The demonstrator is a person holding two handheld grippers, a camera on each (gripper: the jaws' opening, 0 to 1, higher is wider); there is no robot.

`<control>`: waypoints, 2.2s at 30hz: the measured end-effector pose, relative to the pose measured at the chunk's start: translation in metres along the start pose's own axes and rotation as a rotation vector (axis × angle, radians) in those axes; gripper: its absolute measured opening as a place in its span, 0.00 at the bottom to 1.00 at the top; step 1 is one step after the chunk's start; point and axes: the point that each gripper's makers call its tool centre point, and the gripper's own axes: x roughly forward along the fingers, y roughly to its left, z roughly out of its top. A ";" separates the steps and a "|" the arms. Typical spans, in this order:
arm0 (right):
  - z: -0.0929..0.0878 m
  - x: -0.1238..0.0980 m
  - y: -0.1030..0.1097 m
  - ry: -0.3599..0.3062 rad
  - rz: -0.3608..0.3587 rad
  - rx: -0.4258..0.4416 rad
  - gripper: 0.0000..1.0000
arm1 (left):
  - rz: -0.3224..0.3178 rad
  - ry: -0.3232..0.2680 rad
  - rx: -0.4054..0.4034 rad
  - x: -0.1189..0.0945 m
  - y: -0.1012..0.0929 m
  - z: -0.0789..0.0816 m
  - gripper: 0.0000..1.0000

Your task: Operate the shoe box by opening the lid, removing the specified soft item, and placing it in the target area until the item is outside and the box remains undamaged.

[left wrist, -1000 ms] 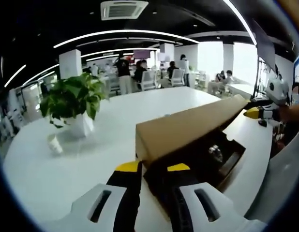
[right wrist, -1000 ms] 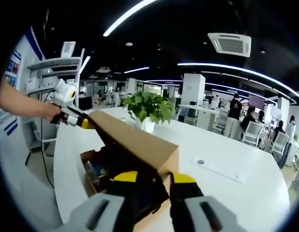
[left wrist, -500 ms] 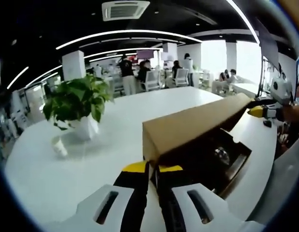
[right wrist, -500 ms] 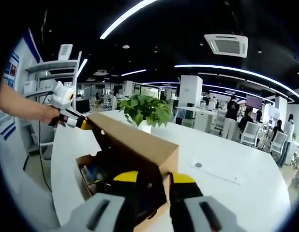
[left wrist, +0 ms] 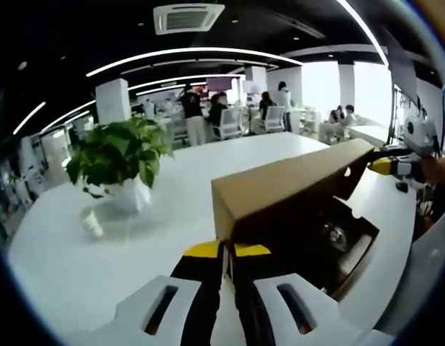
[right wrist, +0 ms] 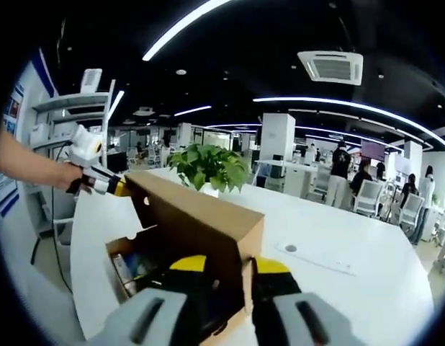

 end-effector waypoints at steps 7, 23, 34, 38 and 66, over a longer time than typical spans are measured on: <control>-0.002 0.003 -0.005 0.011 -0.011 -0.023 0.19 | -0.001 -0.006 -0.020 0.002 0.002 0.002 0.01; -0.015 -0.002 -0.021 0.020 -0.062 -0.005 0.20 | 0.024 -0.020 -0.073 0.009 0.007 0.009 0.01; -0.045 0.007 -0.017 0.081 -0.058 -0.019 0.17 | 0.023 -0.035 -0.082 0.016 0.012 0.015 0.01; -0.058 0.011 -0.019 0.110 -0.067 -0.031 0.14 | 0.021 -0.037 -0.085 0.020 0.014 0.018 0.01; -0.078 0.050 -0.036 0.189 -0.046 -0.056 0.03 | 0.008 -0.018 -0.078 0.050 0.030 0.031 0.01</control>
